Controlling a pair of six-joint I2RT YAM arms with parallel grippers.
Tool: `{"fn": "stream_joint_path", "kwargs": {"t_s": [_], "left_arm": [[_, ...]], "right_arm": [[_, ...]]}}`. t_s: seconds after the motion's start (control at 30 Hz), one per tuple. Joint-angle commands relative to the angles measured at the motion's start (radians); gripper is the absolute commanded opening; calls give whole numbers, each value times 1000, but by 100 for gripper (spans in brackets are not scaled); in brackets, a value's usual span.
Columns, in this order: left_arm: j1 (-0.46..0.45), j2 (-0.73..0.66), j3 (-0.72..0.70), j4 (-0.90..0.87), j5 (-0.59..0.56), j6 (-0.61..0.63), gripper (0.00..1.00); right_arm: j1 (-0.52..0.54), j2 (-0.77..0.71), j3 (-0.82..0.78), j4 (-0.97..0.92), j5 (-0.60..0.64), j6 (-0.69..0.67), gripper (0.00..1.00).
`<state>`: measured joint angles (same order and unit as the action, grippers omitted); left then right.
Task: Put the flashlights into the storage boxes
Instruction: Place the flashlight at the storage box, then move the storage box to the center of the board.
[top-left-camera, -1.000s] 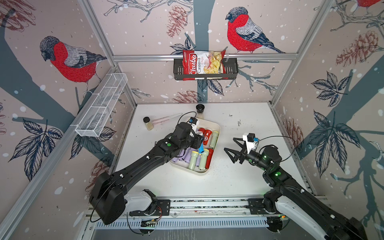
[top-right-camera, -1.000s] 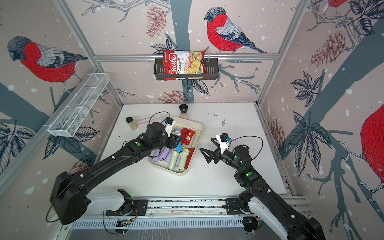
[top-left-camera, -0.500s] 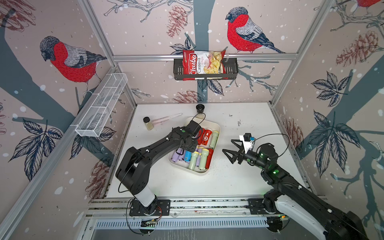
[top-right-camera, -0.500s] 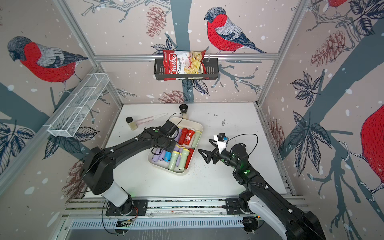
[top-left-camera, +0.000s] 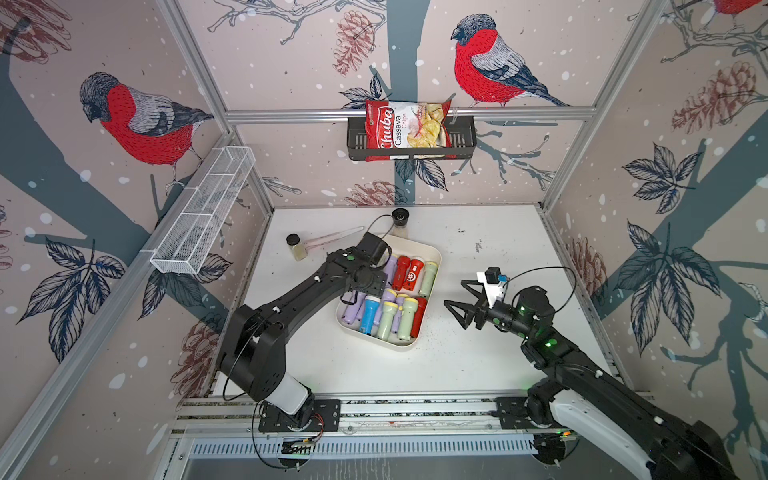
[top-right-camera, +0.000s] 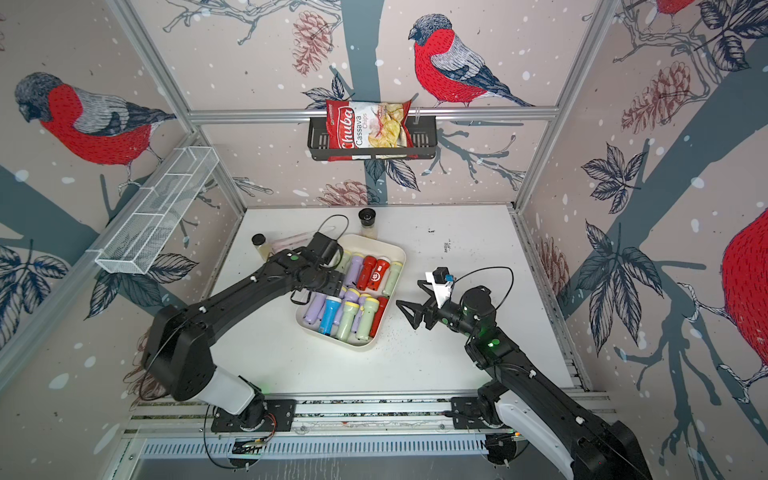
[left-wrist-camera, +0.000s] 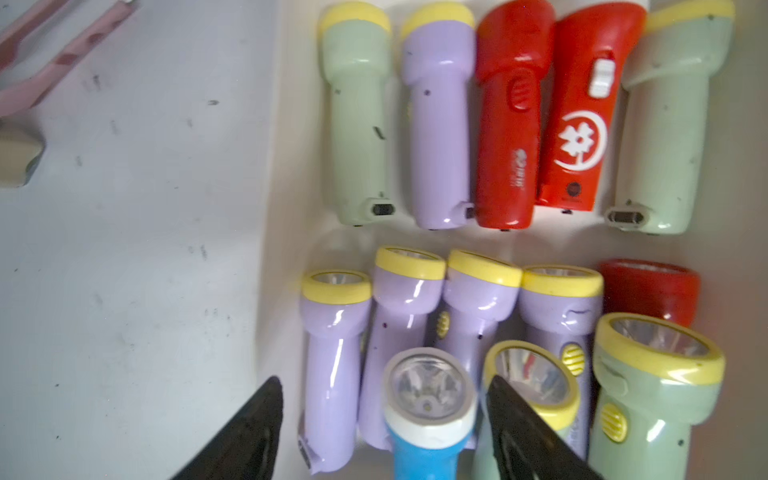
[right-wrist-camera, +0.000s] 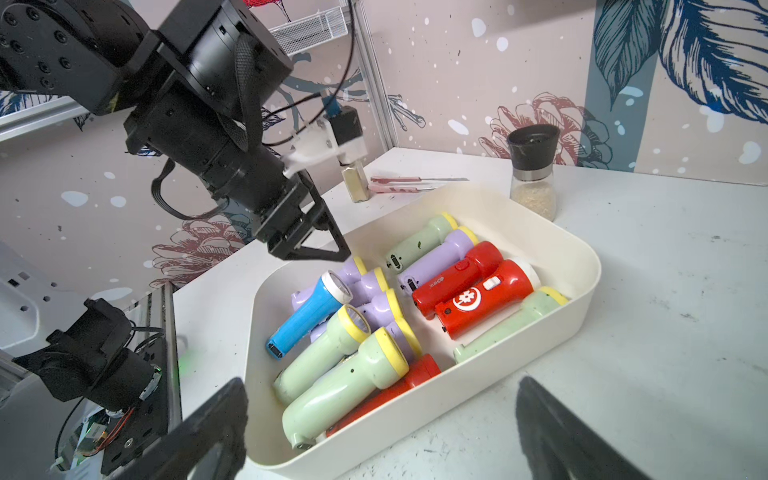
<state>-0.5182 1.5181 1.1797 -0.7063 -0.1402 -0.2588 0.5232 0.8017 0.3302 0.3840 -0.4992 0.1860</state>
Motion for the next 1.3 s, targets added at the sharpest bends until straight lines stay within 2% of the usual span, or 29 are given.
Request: {"fn": "stream_joint_path", "kwargs": {"t_s": [0.0, 0.17, 0.4, 0.57, 0.7, 0.8, 0.87, 0.93, 1.0, 1.1, 1.2, 1.27], "left_arm": [[93, -58, -73, 93, 74, -38, 77], [222, -144, -237, 274, 206, -111, 75], [237, -186, -381, 434, 412, -160, 75], [223, -181, -455, 532, 575, -203, 74], [150, -208, -466, 524, 548, -216, 74], [101, -233, -495, 544, 537, -247, 75], [98, -266, -516, 539, 482, -259, 75], [100, -321, -530, 527, 381, -259, 76], [102, -379, -526, 519, 279, -248, 81], [102, -488, -539, 540, 29, -239, 97], [105, -626, -622, 667, -227, -170, 97], [106, -720, -717, 802, -355, -104, 97]], "right_arm": [[2, 7, 3, 30, -4, 15, 100], [3, 29, 11, 26, 16, 27, 100], [1, 35, 18, 26, 66, 46, 100], [1, 24, 23, 16, 117, 68, 100], [-21, 29, 41, -35, 243, 107, 100], [-67, 39, 31, -26, 259, 119, 100], [-105, 46, 31, -29, 257, 123, 100], [-152, 53, 32, -30, 257, 114, 100], [-199, 57, 33, -28, 270, 93, 100], [-277, 73, 27, -3, 347, 45, 99], [-361, 116, 0, 84, 435, 12, 100], [-420, 166, 4, 110, 479, 24, 100]]}}
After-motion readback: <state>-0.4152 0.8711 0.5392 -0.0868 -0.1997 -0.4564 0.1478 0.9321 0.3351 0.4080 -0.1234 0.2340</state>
